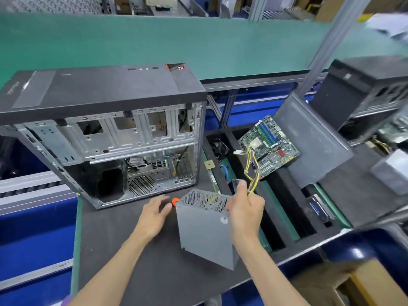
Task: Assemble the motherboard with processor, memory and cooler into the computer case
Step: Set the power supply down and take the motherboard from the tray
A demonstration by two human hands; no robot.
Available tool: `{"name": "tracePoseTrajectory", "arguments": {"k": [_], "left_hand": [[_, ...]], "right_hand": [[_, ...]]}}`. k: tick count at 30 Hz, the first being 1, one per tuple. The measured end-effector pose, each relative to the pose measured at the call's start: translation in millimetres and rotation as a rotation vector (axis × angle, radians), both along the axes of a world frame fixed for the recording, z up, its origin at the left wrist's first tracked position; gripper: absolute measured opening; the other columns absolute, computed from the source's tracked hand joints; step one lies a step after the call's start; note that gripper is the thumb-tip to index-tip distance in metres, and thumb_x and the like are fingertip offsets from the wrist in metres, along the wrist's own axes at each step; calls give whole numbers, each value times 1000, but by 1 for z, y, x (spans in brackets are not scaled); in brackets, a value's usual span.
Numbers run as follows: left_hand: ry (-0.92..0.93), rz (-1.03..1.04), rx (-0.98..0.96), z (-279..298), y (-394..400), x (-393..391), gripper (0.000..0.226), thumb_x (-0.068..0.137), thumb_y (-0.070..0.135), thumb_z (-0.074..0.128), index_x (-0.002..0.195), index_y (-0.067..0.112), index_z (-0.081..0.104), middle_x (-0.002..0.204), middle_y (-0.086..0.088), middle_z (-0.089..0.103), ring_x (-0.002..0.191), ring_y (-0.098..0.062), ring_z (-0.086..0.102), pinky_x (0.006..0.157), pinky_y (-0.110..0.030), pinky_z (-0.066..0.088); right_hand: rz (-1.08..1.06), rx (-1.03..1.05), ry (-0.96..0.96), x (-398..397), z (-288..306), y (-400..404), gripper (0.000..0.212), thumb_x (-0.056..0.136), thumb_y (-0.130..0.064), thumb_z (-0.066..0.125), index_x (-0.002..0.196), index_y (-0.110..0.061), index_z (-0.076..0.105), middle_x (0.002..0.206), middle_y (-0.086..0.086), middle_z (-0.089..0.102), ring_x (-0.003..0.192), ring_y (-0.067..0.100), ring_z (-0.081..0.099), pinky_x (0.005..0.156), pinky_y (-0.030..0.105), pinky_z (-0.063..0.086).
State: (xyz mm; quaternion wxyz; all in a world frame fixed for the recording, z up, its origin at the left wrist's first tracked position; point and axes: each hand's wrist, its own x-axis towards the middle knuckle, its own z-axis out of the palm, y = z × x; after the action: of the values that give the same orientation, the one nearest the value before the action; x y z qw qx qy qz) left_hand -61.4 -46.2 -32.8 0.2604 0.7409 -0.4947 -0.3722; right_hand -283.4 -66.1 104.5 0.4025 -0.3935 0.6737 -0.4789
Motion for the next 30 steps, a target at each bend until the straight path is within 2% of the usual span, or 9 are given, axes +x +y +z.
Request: {"name": "tracePoseTrajectory", "arguments": {"k": [4, 7, 10, 14, 16, 19, 22, 25, 30], "left_hand": [[-195, -121, 74, -12, -13, -19, 51, 97, 45, 55, 145, 35, 40, 158, 10, 28, 142, -26, 25, 111, -51, 32], [-313, -149, 42, -18, -19, -36, 53, 93, 50, 57, 142, 42, 40, 150, 8, 27, 134, -28, 28, 107, -52, 33], [-420, -230, -41, -24, -27, -53, 47, 93, 52, 54, 138, 45, 42, 146, 9, 28, 131, -25, 28, 109, -51, 29], [-514, -396, -93, -29, -39, -70, 40, 97, 53, 45, 136, 42, 45, 145, 11, 34, 132, -21, 30, 113, -46, 23], [-540, -432, -66, -31, -41, -74, 40, 97, 54, 44, 135, 42, 46, 146, 13, 35, 134, -20, 30, 113, -43, 20], [-580, -457, -25, -36, -41, -75, 42, 95, 58, 43, 135, 45, 42, 149, 15, 33, 137, -19, 30, 115, -42, 16], [-592, -463, -13, -38, -37, -72, 45, 92, 64, 32, 134, 48, 38, 149, 17, 32, 138, -19, 31, 115, -42, 12], [-602, -460, -10, -39, -37, -73, 52, 86, 69, 20, 132, 50, 36, 148, 18, 31, 135, -19, 33, 115, -42, 10], [-586, -447, 10, -41, -42, -74, 53, 84, 70, 22, 130, 49, 39, 146, 17, 32, 131, -22, 34, 115, -45, 13]], "right_hand": [[-167, -30, 55, -44, -4, -20, 59, 93, -41, 43, 43, -15, 29, 43, 2, 36, 43, 17, 31, 50, 30, 32], [-246, -94, 107, -78, -7, -38, 65, 90, -46, 41, 52, 6, 34, 47, 6, 37, 44, 16, 30, 41, 26, 27], [-321, -121, 206, -113, -8, -58, 72, 90, -49, 39, 56, 15, 40, 47, 8, 41, 43, 17, 34, 42, 27, 31], [-389, -136, 280, -155, -8, -85, 61, 91, -47, 39, 51, -2, 33, 48, 11, 35, 48, 23, 33, 50, 45, 36], [-417, -137, 354, -173, -11, -96, 65, 94, -45, 38, 51, 3, 35, 48, 13, 36, 49, 26, 35, 53, 49, 39], [-425, -161, 446, -194, -19, -110, 63, 100, -38, 38, 48, -4, 32, 43, 7, 33, 47, 27, 33, 56, 48, 37], [-452, -176, 464, -211, -25, -124, 61, 102, -33, 38, 46, -11, 27, 40, 2, 30, 44, 24, 31, 56, 43, 32], [-483, -175, 443, -224, -30, -137, 60, 102, -31, 39, 45, -14, 26, 41, 1, 29, 48, 26, 31, 58, 49, 36], [-486, -200, 430, -229, -39, -151, 60, 101, -33, 39, 45, -16, 25, 42, -2, 27, 46, 23, 28, 53, 44, 31]]}}
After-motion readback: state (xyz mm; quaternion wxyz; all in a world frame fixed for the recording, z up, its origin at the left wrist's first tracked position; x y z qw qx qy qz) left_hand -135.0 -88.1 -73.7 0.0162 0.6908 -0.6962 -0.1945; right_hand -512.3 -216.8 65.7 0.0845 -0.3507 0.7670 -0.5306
